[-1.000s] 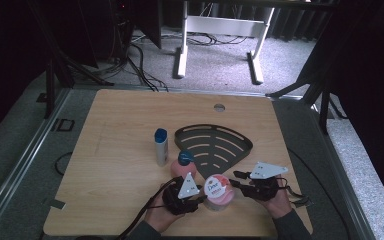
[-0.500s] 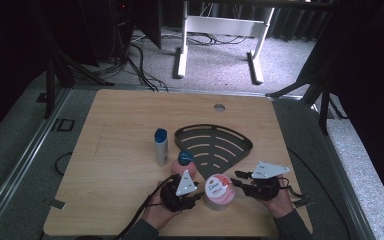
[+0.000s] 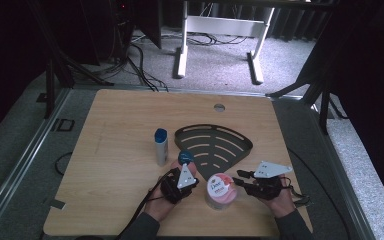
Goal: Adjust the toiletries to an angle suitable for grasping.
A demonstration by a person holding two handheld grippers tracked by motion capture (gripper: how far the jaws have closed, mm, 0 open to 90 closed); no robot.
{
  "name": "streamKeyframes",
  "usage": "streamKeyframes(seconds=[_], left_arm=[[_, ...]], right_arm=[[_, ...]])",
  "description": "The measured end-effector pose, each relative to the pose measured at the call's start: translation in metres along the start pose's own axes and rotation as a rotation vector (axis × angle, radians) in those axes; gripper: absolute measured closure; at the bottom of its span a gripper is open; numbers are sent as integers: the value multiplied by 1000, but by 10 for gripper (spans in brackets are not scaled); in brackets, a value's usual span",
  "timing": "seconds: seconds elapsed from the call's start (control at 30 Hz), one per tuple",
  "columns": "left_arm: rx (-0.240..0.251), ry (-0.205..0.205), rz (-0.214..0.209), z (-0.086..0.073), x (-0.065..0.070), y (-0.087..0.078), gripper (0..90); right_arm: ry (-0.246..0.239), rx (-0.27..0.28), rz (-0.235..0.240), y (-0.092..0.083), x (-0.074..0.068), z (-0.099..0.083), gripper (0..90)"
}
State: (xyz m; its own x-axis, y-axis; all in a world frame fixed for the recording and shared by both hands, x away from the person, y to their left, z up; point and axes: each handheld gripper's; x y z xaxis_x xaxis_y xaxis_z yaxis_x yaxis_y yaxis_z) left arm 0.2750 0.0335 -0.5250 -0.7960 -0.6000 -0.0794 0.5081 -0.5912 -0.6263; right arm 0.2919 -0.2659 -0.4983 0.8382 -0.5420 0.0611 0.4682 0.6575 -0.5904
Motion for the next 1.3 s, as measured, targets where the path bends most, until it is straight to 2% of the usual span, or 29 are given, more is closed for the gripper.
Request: streamKeyframes(seconds=[0.1, 0.43, 0.9, 1.3], left_arm=[[2, -11, 4, 0, -3, 0, 894], [-6, -11, 37, -2, -9, 0, 894], [-16, -53, 77, -9, -25, -2, 890], [-30, -79, 104, -12, -36, -1, 890]], right_arm=[[-2, -1, -7, 0, 0, 0, 652], [-2, 0, -18, -2, 2, -1, 682], [4, 3, -37, -3, 3, -3, 720], [-18, -2, -46, -1, 0, -2, 881]])
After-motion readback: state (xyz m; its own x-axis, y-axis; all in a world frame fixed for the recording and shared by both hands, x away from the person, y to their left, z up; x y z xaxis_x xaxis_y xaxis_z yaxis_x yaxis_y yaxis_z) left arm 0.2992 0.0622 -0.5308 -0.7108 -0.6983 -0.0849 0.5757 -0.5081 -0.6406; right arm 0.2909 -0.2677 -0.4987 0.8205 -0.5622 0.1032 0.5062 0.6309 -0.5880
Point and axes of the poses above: each handheld gripper's, and its own axes: y roughly forward along the jaws, z roughly out of its top, x roughly to its right, and after that the axes turned 1 degree about -y, right-handed
